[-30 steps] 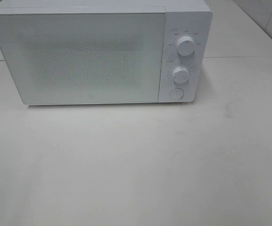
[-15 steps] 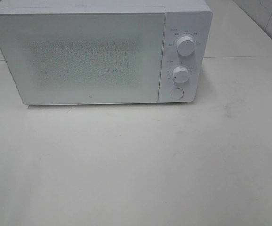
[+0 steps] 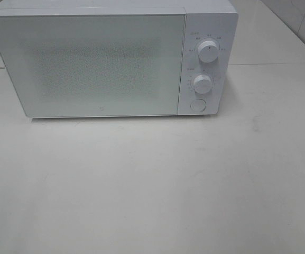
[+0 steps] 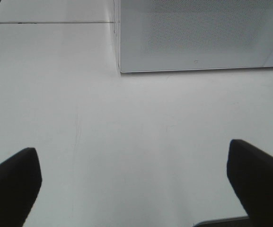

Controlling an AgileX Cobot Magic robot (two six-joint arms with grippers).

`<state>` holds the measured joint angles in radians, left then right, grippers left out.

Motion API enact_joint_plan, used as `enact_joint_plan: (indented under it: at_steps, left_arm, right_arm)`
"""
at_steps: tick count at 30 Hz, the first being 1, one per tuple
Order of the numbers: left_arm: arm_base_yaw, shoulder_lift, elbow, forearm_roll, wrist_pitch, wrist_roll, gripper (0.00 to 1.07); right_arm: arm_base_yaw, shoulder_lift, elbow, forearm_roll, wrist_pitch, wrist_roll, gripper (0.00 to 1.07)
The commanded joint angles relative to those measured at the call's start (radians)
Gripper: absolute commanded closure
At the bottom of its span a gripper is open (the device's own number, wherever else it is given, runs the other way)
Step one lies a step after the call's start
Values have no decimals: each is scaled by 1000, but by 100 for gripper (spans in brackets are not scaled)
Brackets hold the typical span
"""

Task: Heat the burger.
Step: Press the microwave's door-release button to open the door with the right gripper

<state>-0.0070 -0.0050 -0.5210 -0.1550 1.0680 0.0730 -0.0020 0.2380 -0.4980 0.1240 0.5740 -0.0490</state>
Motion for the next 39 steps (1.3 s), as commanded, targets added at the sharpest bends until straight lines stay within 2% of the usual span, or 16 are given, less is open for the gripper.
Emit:
enact_joint_plan:
  at_steps: [1,15,28,39]
  left_arm:
    - [2,-17,-1,-8,-10,-7,6]
    - [2,-17,-1,-8,-10,-7,6]
    - [2,-17,-1,-8,-10,-7,6]
    - [2,-17,-1,-8,-10,-7,6]
  right_arm:
    - [-2,84,33,4,-174,-6,32]
    - [-2,397,80,4,-531,-6,32]
    - [-2,680,82,1,-851,49,32]
    - [-2,869,85,-18,-961,98,32]
